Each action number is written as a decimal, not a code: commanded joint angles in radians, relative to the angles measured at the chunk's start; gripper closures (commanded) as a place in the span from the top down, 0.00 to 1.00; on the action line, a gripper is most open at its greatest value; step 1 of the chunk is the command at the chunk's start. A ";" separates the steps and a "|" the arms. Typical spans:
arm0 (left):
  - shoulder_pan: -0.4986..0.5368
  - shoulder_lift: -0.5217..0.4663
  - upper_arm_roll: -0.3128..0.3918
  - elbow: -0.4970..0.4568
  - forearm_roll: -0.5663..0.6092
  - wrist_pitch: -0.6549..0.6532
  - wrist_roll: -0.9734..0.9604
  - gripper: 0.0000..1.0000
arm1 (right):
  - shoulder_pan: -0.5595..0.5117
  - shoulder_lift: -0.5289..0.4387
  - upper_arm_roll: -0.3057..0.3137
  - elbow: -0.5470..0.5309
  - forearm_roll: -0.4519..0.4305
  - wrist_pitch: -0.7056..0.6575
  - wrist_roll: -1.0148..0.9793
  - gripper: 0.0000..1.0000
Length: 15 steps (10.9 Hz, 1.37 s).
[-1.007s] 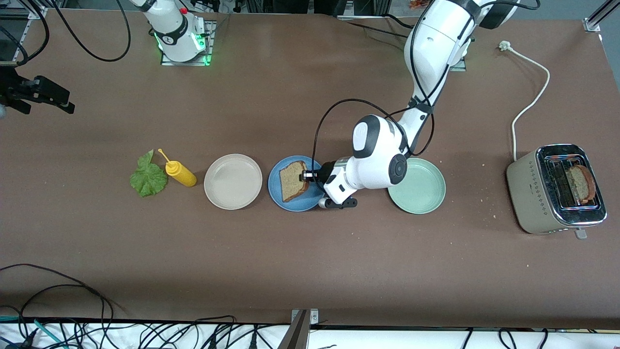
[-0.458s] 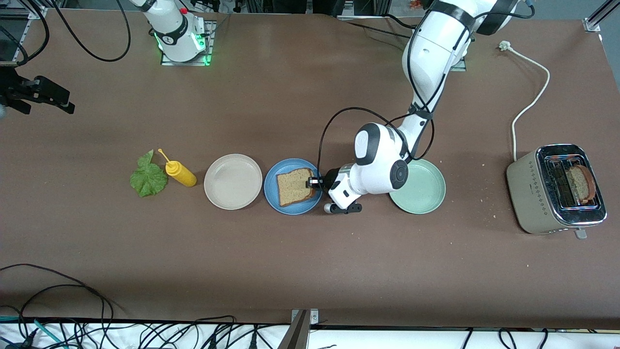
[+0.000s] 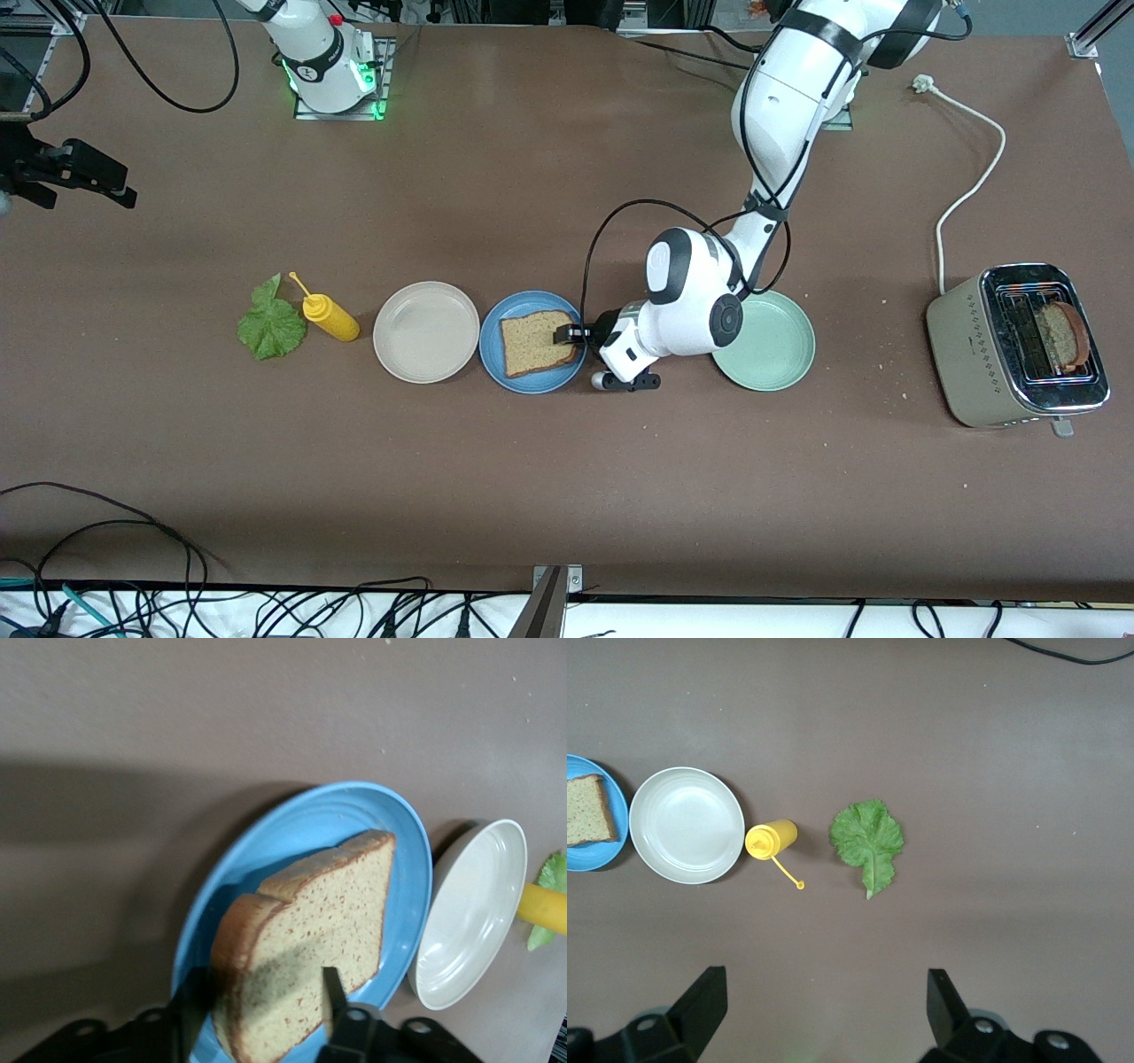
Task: Make sandwich in blue plate with both arms
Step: 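Release the bread and withdraw the left gripper while the right gripper reaches the lettuce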
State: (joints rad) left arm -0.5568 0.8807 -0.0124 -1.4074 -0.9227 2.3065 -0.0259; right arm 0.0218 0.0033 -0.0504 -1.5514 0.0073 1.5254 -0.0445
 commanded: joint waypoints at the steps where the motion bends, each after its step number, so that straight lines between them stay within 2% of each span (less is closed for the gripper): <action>1: -0.006 -0.011 0.055 0.008 -0.024 -0.007 0.028 1.00 | 0.001 0.000 0.003 0.011 -0.004 -0.001 0.009 1.00; 5: 0.040 -0.083 0.063 -0.007 -0.013 -0.045 0.029 1.00 | 0.001 0.001 0.003 0.011 0.002 -0.008 0.009 1.00; 7: 0.067 -0.165 0.129 -0.012 0.095 -0.120 0.029 1.00 | 0.001 0.000 0.003 0.011 0.002 -0.013 0.009 1.00; 8: 0.095 -0.248 0.153 -0.039 0.151 -0.122 0.024 1.00 | 0.001 0.001 0.003 0.010 0.003 -0.014 0.011 1.00; 10: 0.113 -0.380 0.154 -0.125 0.234 -0.125 0.026 1.00 | 0.001 0.003 0.003 0.002 0.003 -0.017 0.005 1.00; 12: 0.159 -0.524 0.151 -0.220 0.350 -0.183 0.026 1.00 | -0.005 0.058 -0.002 0.001 0.000 -0.045 0.003 1.00; 15: 0.254 -0.667 0.126 -0.240 0.516 -0.343 0.024 1.00 | -0.028 0.154 -0.009 -0.006 -0.009 -0.058 -0.026 1.00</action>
State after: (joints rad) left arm -0.3683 0.3503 0.1451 -1.5712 -0.5358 2.0473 -0.0132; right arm 0.0168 0.0819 -0.0554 -1.5683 0.0072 1.4814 -0.0459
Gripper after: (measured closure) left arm 0.000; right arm 0.000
